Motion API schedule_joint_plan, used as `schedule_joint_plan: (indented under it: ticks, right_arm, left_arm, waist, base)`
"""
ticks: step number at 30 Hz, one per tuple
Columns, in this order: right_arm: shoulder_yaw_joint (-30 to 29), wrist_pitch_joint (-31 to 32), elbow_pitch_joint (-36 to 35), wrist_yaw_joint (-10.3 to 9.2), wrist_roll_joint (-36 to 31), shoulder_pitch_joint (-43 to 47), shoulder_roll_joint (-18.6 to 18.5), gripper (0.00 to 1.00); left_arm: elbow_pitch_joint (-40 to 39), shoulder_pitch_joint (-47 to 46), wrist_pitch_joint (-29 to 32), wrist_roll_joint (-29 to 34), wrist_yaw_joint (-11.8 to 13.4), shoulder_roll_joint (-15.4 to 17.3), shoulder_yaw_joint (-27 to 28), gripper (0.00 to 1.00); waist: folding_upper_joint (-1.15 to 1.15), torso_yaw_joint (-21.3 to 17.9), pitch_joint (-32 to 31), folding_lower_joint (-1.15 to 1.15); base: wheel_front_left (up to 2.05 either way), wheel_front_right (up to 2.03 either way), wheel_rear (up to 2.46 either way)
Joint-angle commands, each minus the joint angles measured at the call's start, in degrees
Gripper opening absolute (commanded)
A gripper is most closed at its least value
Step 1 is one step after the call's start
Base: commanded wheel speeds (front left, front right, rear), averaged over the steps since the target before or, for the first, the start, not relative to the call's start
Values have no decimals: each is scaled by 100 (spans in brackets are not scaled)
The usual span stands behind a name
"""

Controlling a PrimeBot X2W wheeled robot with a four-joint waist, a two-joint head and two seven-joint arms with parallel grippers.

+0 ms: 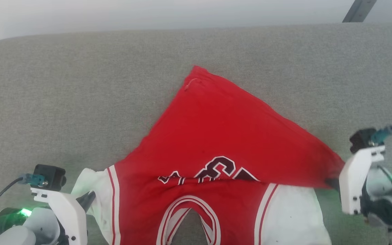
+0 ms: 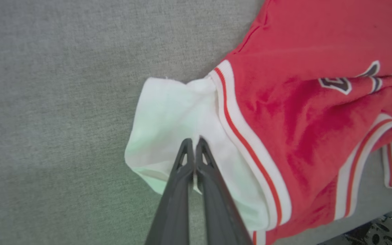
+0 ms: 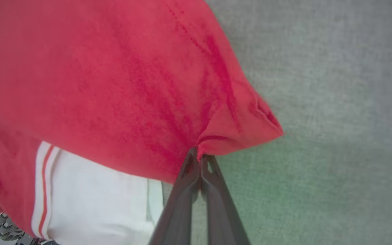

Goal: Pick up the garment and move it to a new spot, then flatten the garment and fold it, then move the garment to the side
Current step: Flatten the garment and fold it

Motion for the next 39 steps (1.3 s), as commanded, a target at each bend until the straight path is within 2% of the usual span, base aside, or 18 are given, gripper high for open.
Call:
schedule_joint_plan:
  ticks: [1,3,4,5,6,7,11,18,23,30,39]
  right_arm:
    - [-95,-28,-87,1,-113,95,40,0]
    - [-236,-33,-147,1,-266,396,251,0]
    - [-328,-104,-138,1,-354,471,348,22]
    - [-413,-146,-92,1,-465,523,423,54]
    - [-449,-154,-27,0,-577,586,503,96]
    - [-486,-156,21,0,-653,628,567,100]
    - [-646,-106,-172,-1,-801,647,702,100]
    - [-947,86,-1549,2,-928,380,676,100]
    - [-799,-48,-1804,2,-1105,-124,778,100]
    - [-229,-379,-1088,1,-1263,-1213,874,100]
    - [734,-987,997,2,-1049,-2844,949,100]
  left_arm:
    - [-1,48,-12,16,-11,17,6,0]
    - [11,11,-14,14,-28,3,8,0]
    - [25,-8,-14,21,-32,-1,4,0]
    - [42,-28,-17,28,-47,-7,3,0]
    - [57,-46,-19,30,-62,-18,-3,0]
    - [72,-64,-17,33,-67,-30,-10,0]
    - [132,-85,-17,31,-122,-85,-51,0]
    - [78,-69,4,7,-106,-145,-89,0]
    - [44,-167,52,84,-108,-232,-158,0]
    - [41,-410,117,214,-175,-414,-285,0]
    - [190,-837,208,362,-380,-742,-471,0]
  waist:
    - [0,-14,19,0]
    - [0,-33,41,0]
    - [0,-40,51,0]
    - [0,-46,59,0]
    - [0,-48,61,0]
    - [0,-46,58,0]
    - [0,-19,3,0]
    - [0,89,-77,0]
    - [0,249,-66,0]
    - [0,587,32,0]
    - [0,1115,287,0]
  base:
    - [0,0,0]
    - [0,0,0]
    - [0,0,0]
    - [0,0,0]
    - [0,0,0]
    - [0,0,0]
    - [0,0,0]
    - [0,0,0]
    - [0,0,0]
    - [0,0,0]
    - [0,0,0]
